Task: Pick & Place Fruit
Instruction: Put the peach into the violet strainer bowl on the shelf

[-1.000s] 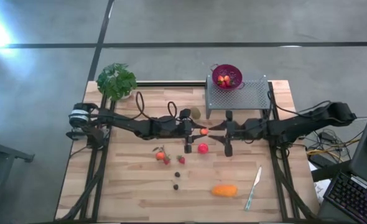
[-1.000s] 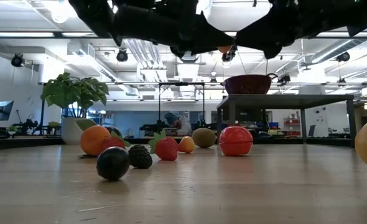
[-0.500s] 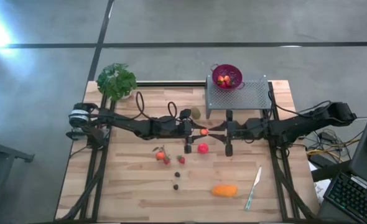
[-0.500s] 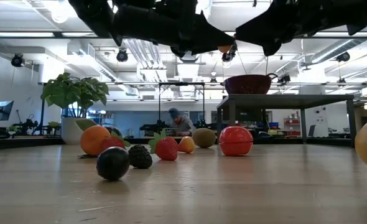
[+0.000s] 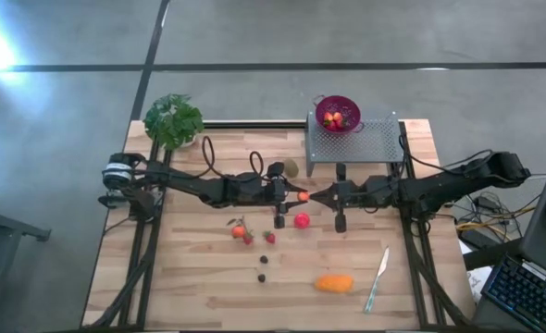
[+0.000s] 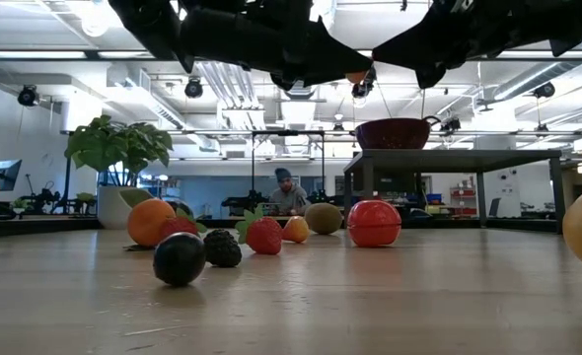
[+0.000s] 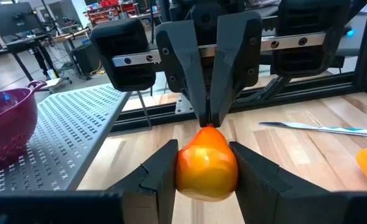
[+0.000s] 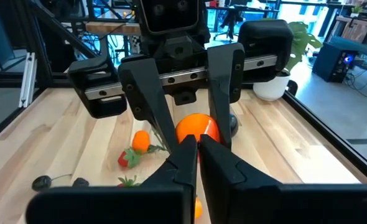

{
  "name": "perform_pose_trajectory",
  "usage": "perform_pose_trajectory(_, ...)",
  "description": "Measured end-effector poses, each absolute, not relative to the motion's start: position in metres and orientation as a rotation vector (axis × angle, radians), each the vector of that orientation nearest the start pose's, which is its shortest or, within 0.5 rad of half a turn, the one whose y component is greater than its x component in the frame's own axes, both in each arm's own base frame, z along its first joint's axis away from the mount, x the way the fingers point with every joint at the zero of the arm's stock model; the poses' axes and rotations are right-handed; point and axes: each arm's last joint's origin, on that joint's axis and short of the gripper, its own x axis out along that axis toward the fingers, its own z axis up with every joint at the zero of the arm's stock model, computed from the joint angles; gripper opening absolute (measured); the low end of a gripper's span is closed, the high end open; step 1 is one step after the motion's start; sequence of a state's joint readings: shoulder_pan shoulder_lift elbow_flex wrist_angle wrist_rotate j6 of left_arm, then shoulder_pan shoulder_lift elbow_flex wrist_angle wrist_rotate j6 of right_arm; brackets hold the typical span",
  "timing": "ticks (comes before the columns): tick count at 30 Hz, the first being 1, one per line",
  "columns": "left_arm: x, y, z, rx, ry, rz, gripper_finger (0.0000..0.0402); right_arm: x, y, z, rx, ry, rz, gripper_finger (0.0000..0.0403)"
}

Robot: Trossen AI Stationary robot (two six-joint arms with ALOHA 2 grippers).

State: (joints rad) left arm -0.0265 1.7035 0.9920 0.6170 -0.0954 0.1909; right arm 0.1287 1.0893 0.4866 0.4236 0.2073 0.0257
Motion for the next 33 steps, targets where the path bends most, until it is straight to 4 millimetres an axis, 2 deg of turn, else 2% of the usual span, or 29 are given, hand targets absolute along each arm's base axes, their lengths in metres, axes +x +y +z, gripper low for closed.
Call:
perform_pose_trajectory(10,0.3756,-0.008,0.2405,0.158,0.111,0.055,0.0146,0.227,0.0234,0.2308,-0.004,0.176,-0.08,0.0009)
perform_pose_trajectory(19,0.3753,-0.0079,0.2385,0.145,0.133,0.067,0.0285,0.2269,0.0234,0.2311,-0.004,0.174,-0.079,0.0009)
perform_pose_trajectory(22,0.3753,-0.0076,0.2385,0.149,0.133,0.068,0.0316,0.2269,0.0234,0.2311,-0.004,0.175,-0.078,0.0009)
perform_pose_trajectory(30,0.3752,-0.0076,0.237,0.154,0.149,0.066,0.0326,0.2266,0.0236,0.2314,-0.003,0.174,-0.072,0.0008)
perform_pose_trajectory(33,0.3752,-0.0076,0.237,0.155,0.15,0.066,0.0326,0.2229,0.0235,0.2372,-0.011,0.147,-0.054,0.0008)
